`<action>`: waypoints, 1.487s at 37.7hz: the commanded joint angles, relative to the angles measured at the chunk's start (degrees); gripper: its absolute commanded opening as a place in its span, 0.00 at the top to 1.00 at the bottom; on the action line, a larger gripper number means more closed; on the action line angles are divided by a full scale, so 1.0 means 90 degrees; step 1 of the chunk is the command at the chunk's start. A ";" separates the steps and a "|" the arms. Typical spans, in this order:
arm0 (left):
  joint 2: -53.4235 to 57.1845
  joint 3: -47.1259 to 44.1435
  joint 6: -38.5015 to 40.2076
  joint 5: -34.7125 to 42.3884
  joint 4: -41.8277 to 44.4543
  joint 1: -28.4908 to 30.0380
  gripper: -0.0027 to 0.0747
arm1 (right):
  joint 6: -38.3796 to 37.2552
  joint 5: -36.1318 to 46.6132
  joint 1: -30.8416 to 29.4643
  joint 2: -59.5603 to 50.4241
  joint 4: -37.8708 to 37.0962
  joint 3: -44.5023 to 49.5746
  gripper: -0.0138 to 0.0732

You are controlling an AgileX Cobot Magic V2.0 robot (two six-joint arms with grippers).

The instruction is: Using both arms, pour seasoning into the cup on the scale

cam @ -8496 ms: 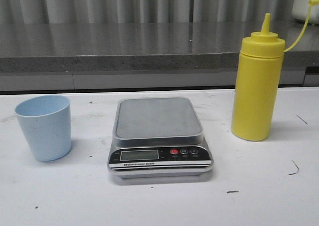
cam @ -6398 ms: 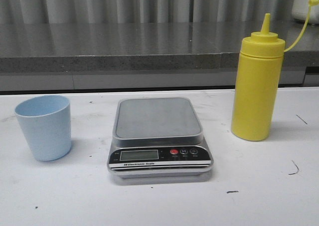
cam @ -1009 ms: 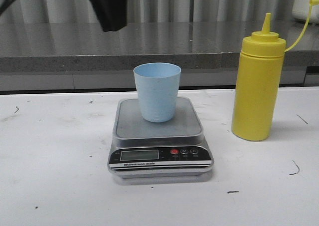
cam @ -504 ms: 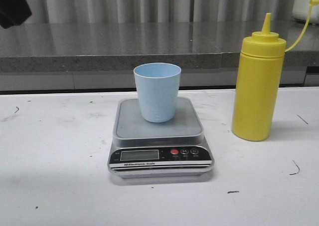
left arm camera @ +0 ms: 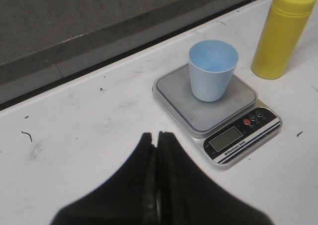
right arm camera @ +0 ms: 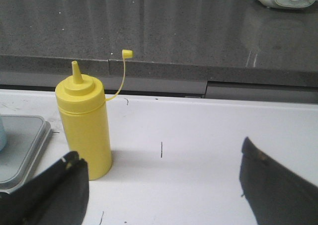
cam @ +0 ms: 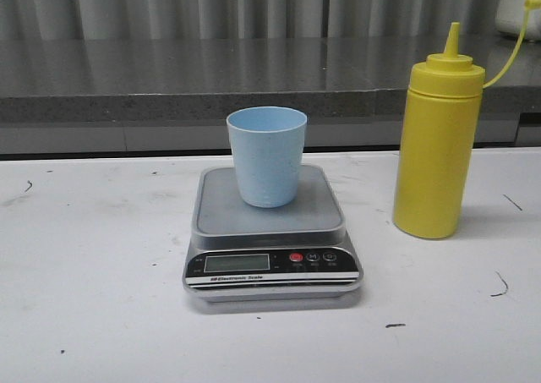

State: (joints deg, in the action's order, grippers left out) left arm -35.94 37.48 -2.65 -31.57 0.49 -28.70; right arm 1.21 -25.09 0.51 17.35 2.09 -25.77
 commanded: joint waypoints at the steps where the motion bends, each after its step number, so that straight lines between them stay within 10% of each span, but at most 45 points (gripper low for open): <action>1: 0.0569 -0.0151 0.0072 0.0564 -0.0123 -0.0002 0.99 | 0.0019 0.0473 -0.0022 0.0103 -0.0019 -0.0210 0.12; 35: 0.3309 -0.1694 0.0072 0.1284 -0.0513 -0.0002 0.99 | 0.0019 0.0724 -0.0022 0.0231 -0.0014 -0.0210 0.12; 56: 0.3309 -0.1694 0.0072 0.1284 -0.0513 -0.0002 0.99 | 0.0019 0.2853 -0.0015 0.3314 0.0561 -0.0210 0.12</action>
State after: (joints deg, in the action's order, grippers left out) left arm -5.62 20.81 -2.45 -24.97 -3.40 -28.70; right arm 1.21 -7.60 0.51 43.19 6.46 -25.77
